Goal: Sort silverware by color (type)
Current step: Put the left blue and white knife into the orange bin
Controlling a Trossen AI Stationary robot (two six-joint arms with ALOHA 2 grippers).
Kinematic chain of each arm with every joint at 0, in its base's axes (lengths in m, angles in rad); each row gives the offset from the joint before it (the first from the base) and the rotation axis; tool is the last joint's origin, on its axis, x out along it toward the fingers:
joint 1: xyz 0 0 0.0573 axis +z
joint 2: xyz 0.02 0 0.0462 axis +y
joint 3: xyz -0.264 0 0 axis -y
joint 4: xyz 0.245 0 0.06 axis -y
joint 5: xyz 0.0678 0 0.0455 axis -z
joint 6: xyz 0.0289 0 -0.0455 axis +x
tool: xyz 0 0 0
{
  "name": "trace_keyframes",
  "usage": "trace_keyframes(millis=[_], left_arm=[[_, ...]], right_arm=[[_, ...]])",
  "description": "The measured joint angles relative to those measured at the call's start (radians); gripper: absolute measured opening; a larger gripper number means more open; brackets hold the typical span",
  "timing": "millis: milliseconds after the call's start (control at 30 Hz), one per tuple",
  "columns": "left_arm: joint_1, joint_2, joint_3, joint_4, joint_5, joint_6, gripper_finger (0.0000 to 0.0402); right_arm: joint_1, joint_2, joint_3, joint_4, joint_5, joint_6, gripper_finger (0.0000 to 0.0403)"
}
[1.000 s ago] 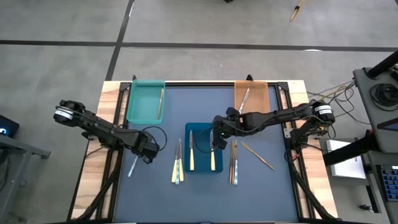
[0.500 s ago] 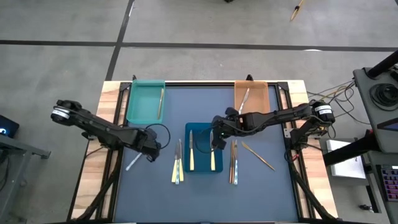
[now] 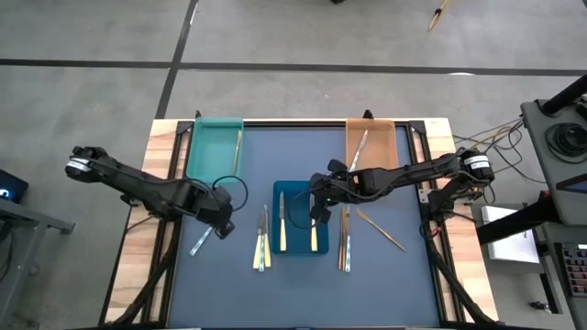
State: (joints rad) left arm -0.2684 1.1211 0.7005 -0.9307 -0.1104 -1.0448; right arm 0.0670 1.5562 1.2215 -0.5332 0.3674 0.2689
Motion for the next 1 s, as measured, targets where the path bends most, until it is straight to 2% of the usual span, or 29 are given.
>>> trace_keyframes(millis=[133, 267, 367, 733, 1000], left_arm=[[-0.020, 0.034, -0.016, -0.016, 0.123, -0.069, 0.0000], [-0.051, 0.072, -0.022, -0.017, 0.156, -0.085, 0.0001], [-0.063, 0.090, -0.035, -0.018, 0.175, -0.092, 0.0017], [-0.071, 0.123, -0.105, -0.027, 0.140, -0.140, 0.0139], [-0.071, 0.141, -0.126, 0.049, 0.121, -0.123, 0.0155]], right_arm=[[0.000, 0.000, 0.000, 0.000, 0.000, -0.007, 0.0063], [0.000, 0.000, -0.001, 0.015, 0.000, -0.028, 0.0063], [0.000, 0.000, -0.001, 0.041, 0.000, -0.053, 0.0063], [-0.002, 0.000, -0.001, 0.054, 0.000, -0.072, 0.0063], [-0.002, 0.000, -0.001, 0.060, 0.000, -0.072, 0.0063]])
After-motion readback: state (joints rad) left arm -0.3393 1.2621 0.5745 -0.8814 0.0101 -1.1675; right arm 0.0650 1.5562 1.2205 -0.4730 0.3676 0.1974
